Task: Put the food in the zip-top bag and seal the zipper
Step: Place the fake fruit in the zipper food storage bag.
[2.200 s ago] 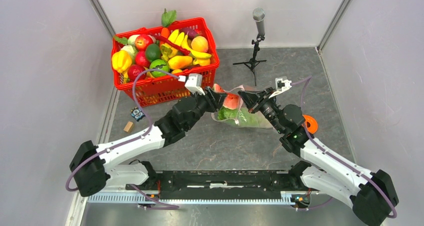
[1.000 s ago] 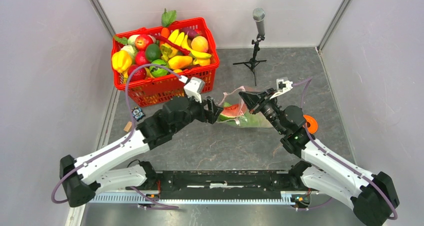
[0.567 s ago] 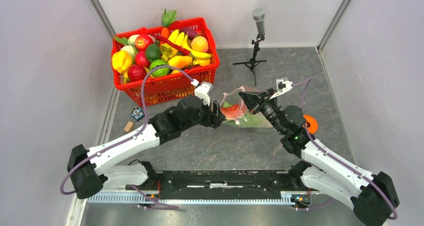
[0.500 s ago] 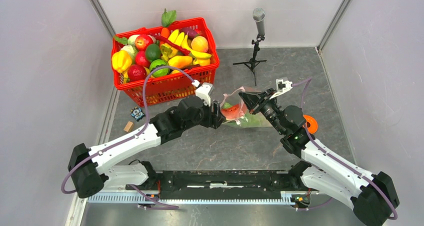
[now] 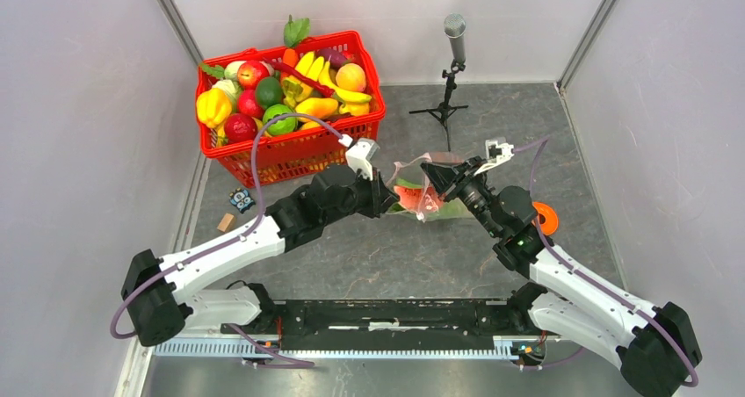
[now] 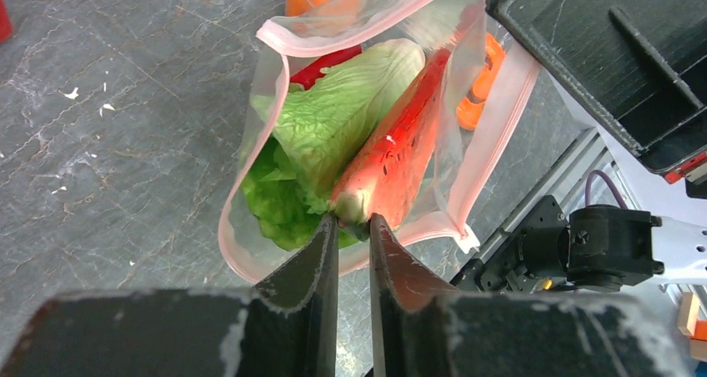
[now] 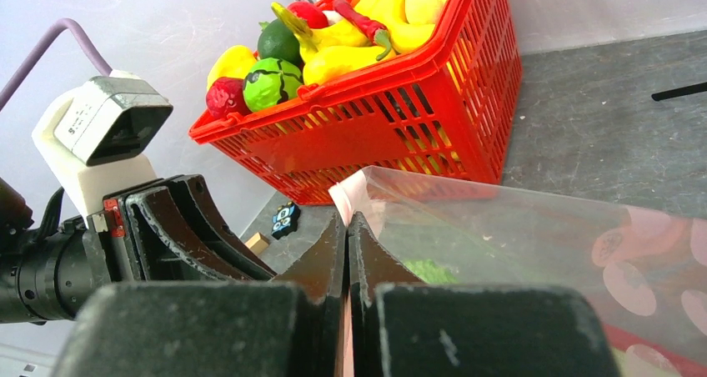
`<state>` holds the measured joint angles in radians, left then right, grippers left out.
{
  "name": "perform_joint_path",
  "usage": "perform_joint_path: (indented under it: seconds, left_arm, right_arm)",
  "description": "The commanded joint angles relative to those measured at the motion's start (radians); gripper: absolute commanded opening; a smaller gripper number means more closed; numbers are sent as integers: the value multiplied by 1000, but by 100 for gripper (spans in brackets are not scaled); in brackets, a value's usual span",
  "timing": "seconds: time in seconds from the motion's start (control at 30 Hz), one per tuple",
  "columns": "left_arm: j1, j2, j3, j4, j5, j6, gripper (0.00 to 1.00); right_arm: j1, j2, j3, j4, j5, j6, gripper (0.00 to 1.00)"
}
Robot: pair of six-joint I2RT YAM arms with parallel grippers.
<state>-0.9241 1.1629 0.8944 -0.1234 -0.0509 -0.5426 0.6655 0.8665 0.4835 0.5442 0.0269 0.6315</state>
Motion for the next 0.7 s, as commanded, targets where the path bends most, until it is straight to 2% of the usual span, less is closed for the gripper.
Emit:
perform_joint_path:
  seconds: [0.0,0.1,0.17,0.27,0.37,0.67]
  left_arm:
    - [4,34,32,91,4,-53,17]
    - [4,78,50,115,-23,-59,6]
    - [6,100,58,118,-47,-56,3]
    - [5,121,70,163,-63,-60,2]
    - [8,126,57,201,-126,-108,2]
    - [47,157,59,279,-194,-239,2]
  right_arm:
    - [1,-19,0,66,-4,4,0]
    - [3,-13,2,78,-15,9,0]
    - [2,-7,8,78,-23,8,0]
    - [2,-8,10,74,-23,7,0]
    - [2,-14,10,68,-19,1,0]
    - [4,-21,9,63,-24,-2,0]
